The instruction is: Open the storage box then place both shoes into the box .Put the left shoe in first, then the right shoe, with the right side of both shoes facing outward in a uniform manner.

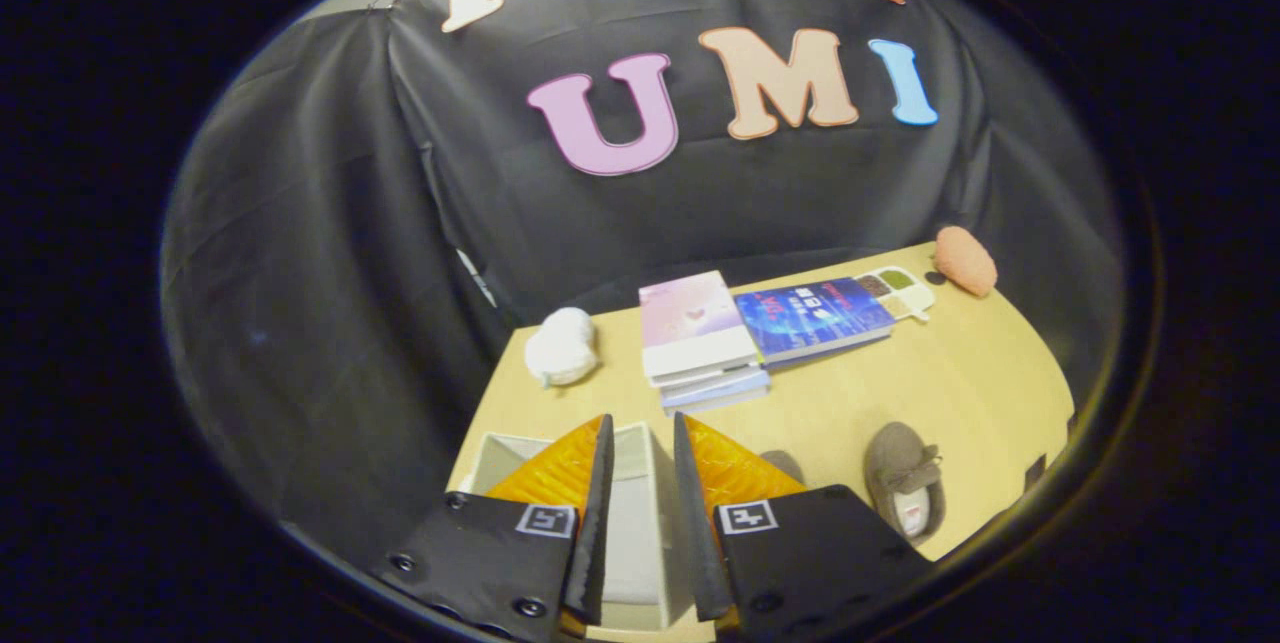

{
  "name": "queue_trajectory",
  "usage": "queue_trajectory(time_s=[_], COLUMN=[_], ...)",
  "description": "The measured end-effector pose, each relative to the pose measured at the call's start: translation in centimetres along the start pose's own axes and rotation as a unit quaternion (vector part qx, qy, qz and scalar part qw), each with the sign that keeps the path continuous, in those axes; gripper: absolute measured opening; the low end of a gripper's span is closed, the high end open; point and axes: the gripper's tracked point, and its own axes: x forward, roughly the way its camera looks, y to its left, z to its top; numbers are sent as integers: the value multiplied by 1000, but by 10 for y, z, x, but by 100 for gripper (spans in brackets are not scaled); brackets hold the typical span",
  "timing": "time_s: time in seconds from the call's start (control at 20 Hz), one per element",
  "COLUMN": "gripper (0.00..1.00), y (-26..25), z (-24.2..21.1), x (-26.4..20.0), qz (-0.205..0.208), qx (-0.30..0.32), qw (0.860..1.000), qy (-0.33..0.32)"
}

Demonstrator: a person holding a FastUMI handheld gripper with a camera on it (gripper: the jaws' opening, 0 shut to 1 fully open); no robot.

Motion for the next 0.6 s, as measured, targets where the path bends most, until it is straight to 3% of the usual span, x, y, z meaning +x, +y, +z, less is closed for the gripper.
queue_trajectory(time_s=[0.25, 0.6], gripper=[38, 38], y=[-58, -106], z=[-30, -100], x=[19, 32], qz=[-47, -82], qx=[-4, 19], qw=[998, 991], qy=[30, 103])
